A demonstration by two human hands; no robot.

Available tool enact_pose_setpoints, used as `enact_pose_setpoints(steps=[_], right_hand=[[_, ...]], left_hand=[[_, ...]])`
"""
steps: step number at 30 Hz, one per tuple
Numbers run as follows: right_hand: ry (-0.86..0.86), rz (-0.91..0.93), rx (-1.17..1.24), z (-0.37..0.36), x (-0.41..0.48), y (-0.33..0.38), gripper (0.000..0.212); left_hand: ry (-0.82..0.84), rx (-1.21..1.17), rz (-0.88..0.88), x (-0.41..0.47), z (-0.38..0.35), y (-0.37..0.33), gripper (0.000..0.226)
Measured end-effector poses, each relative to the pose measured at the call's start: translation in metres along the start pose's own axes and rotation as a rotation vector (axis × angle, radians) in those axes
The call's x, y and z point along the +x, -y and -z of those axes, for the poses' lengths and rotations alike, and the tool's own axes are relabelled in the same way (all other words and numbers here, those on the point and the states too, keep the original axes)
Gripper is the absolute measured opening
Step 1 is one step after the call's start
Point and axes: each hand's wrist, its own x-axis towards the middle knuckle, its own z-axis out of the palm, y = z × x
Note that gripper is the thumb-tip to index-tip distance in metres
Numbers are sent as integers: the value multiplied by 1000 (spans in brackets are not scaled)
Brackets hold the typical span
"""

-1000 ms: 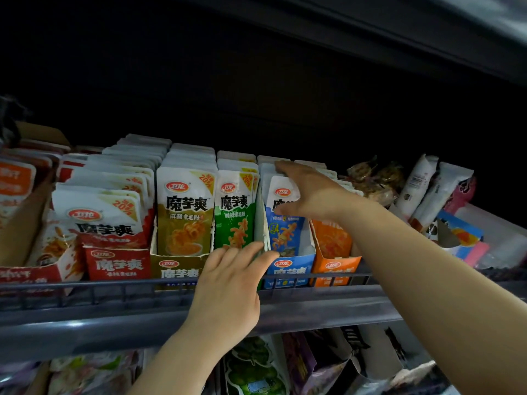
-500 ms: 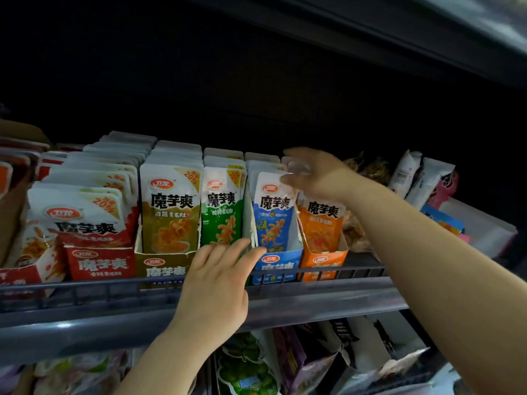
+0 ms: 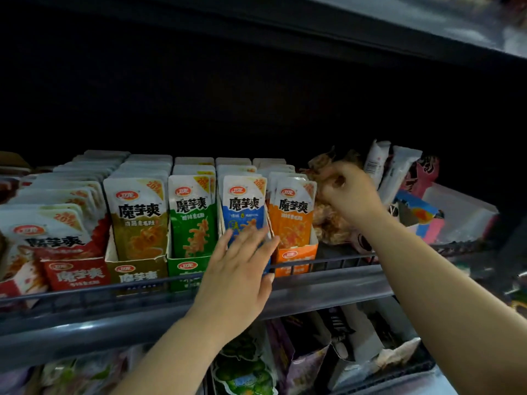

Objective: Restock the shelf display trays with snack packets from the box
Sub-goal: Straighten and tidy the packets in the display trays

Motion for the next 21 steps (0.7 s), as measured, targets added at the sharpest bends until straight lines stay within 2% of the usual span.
enact_pose_setpoints(steps=[1, 3, 4, 6, 8, 10, 12, 14, 17, 21], right_hand=[[96, 6, 60, 2, -6, 3, 21], [427, 48, 18, 2, -17, 8, 18], [583, 93, -55, 1, -20, 11, 19], [755, 202, -255, -4, -20, 15, 24], [809, 244, -432, -14, -15, 19, 31], [835, 239, -560, -26, -12, 20, 35], [828, 229, -649, -34, -11, 21, 32], [810, 241, -705, -38, -9, 21, 30], [789, 268, -772, -43, -6, 20, 30], [826, 245, -739, -52, -1, 17, 29]], left_hand=[[42, -32, -23, 6, -1, -5, 50], [73, -14, -77, 13, -10, -6, 52], [100, 0, -101, 14, -10, -7, 53], [116, -6, -87, 16, -8, -9, 50], [161, -62, -57, 17, -9, -7, 48], [129, -115, -71, 15, -10, -6, 51], [136, -109, -73, 17, -9, -4, 55], [189, -114, -71, 20, -8, 0, 57], [168, -139, -63, 20, -10, 3, 59], [119, -152, -34, 14, -13, 4, 61]])
